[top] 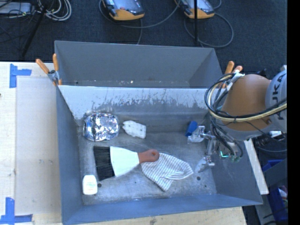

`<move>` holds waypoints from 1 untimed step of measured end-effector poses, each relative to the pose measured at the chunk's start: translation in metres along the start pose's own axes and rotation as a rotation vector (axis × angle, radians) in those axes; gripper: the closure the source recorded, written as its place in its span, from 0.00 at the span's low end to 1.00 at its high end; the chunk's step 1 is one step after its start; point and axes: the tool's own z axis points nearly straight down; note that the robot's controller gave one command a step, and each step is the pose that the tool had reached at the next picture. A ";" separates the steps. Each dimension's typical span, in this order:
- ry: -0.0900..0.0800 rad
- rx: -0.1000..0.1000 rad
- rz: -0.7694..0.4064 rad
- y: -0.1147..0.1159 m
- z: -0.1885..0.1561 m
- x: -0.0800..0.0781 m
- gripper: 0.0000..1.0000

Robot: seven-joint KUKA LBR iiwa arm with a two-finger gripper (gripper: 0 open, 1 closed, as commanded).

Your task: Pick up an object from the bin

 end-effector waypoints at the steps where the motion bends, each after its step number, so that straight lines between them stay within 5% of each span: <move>1: -0.007 0.001 -0.003 0.000 -0.004 -0.002 0.00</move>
Offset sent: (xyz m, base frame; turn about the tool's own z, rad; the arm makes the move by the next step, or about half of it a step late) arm -0.0255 0.0463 -0.0606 -0.0278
